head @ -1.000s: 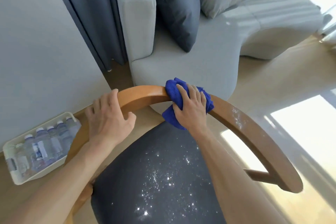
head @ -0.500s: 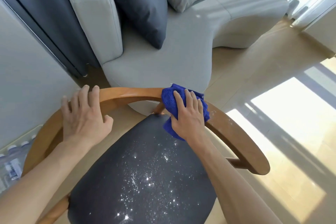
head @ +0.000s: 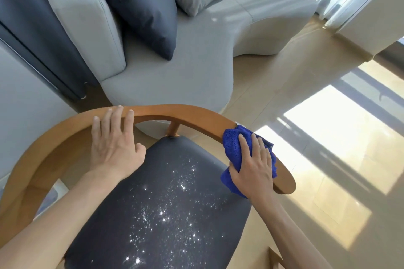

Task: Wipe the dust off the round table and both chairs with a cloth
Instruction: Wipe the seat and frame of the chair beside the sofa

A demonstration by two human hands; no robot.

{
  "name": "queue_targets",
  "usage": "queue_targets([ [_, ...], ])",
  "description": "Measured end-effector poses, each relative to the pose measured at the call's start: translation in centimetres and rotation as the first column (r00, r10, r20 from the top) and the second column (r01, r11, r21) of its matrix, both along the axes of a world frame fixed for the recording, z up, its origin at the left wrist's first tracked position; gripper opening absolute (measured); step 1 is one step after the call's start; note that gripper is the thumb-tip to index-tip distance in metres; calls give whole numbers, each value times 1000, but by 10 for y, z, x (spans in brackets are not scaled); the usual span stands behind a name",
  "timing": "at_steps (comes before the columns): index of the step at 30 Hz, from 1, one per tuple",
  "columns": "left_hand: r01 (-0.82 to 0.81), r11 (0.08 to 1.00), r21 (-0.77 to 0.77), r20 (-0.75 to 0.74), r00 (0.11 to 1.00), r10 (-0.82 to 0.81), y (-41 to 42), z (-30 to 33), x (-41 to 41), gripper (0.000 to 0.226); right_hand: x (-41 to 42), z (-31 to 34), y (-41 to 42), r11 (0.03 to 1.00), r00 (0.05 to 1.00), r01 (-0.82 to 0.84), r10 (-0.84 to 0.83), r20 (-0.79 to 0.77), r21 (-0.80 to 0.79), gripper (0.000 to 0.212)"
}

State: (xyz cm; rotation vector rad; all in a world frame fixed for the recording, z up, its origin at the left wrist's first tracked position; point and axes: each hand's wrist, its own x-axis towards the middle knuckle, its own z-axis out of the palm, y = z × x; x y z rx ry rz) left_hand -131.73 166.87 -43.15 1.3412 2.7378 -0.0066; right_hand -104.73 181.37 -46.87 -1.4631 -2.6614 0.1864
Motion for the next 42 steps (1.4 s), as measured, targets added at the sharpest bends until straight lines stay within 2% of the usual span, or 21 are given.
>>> queue_targets([
  [8, 33, 999, -27, 74, 997, -31, 5, -6, 39, 77, 66, -11, -20, 982, 993, 116, -120, 18, 148, 74],
  [14, 54, 998, -38, 111, 993, -50, 4, -14, 63, 77, 106, -15, -34, 975, 978, 178, -160, -137, 130, 78],
  [18, 79, 995, -59, 132, 989, -71, 6, -19, 82, 77, 130, -16, -46, 925, 892, 367, -380, -244, -101, 73],
  [20, 92, 993, -67, 162, 983, -80, 7, -19, 95, 77, 137, -17, -54, 818, 807, 508, -561, -184, -270, 64],
  [22, 112, 992, -62, 191, 977, -98, 8, -18, 107, 76, 140, -20, -68, 719, 747, 566, -654, -118, -402, 59],
  [24, 140, 988, -66, 221, 968, -122, 8, -16, 117, 72, 137, -17, -80, 666, 727, 530, -675, -123, -525, 49],
  [26, 150, 986, -78, 278, 952, -123, 6, -16, 124, 65, 130, -11, -88, 591, 719, 383, -673, -173, -710, 33],
  [27, 144, 986, -88, 331, 937, -108, 5, -16, 127, 62, 125, -7, -90, 550, 718, 311, -670, -187, -775, 33],
  [29, 101, 989, -107, 494, 869, -35, 3, -16, 134, 57, 114, 1, -92, 497, 692, 188, -679, -245, -847, 40],
  [31, 69, 985, -156, 673, 738, 55, -1, -15, 142, 53, 99, 7, -93, 445, 614, 45, -718, -327, -894, 40],
  [33, 59, 981, -187, 793, 598, 116, -8, -15, 150, 49, 83, 13, -95, 347, 508, -119, -783, -357, -930, 36],
  [35, 1, 982, -187, 856, 490, 163, -13, -14, 153, 42, 69, 18, -96, 243, 390, -312, -848, -358, -918, 36],
  [38, -123, 971, -204, 902, 362, 236, -21, -6, 146, 34, 54, 26, -98, 61, 259, -512, -940, -222, -857, 48],
  [41, -197, 956, -215, 960, 135, 244, -29, 9, 133, 30, 46, 33, -100, -79, 251, -660, -960, -120, -747, 42],
  [42, -184, 961, -205, 969, 101, 226, -33, 14, 130, 30, 44, 35, -100, -98, 254, -696, -960, -115, -712, 41],
])
